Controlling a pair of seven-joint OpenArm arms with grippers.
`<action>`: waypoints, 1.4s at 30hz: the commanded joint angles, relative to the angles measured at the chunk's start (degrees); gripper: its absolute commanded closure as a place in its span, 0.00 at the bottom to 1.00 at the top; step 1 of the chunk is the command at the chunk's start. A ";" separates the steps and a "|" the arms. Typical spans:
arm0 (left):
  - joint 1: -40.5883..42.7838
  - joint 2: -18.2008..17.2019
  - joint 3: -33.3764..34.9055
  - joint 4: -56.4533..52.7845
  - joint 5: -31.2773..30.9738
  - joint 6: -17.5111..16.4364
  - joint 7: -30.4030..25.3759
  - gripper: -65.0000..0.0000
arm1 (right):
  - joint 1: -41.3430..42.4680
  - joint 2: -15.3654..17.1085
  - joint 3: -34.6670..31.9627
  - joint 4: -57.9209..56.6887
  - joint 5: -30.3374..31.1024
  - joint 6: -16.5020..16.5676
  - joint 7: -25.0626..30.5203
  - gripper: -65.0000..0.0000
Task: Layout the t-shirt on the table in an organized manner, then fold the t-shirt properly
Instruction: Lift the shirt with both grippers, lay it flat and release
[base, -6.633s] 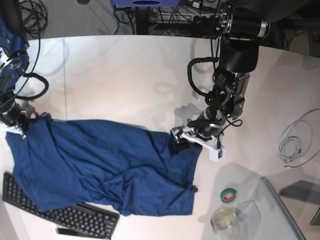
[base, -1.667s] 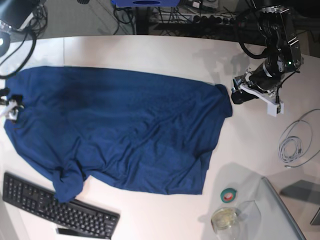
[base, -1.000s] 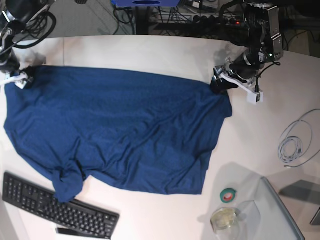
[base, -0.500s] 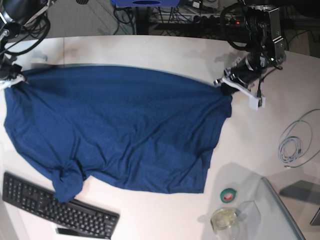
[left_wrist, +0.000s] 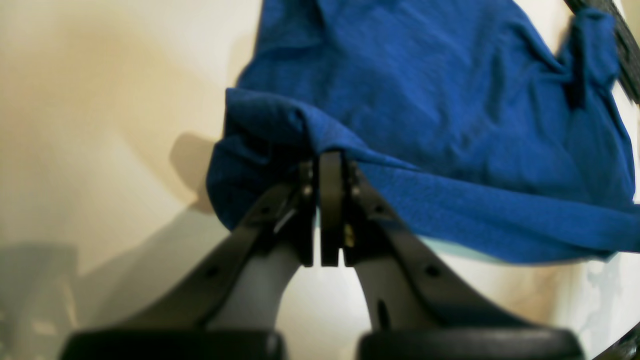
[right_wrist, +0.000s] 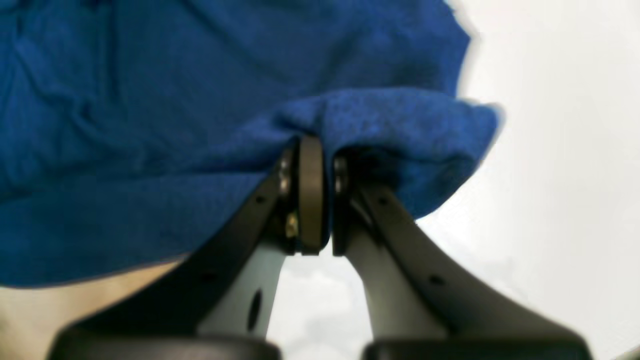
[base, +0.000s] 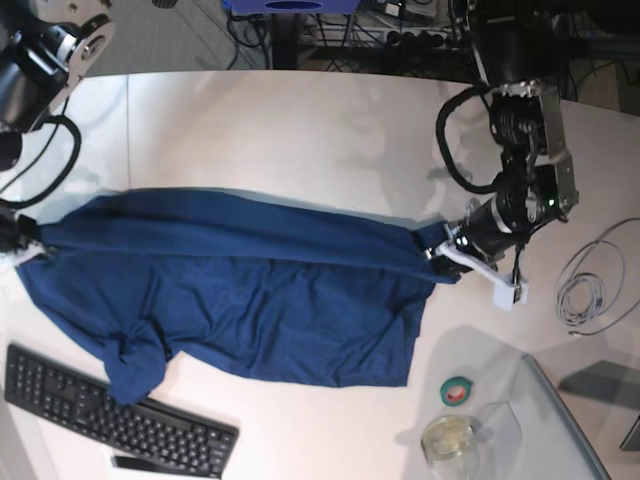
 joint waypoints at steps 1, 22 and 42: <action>-2.34 0.03 0.14 -0.86 -1.01 -0.57 -1.00 1.00 | 2.27 1.82 -0.79 -1.91 0.48 -0.11 2.38 1.00; -10.43 -0.58 -0.03 -15.71 -1.28 -0.66 -10.06 0.68 | -7.13 -3.10 -1.93 9.43 0.74 -0.03 11.26 0.34; 2.41 -6.56 -4.95 -7.19 -1.28 -0.84 -9.97 0.41 | -4.93 -6.01 -2.02 -3.50 0.83 0.06 11.17 0.79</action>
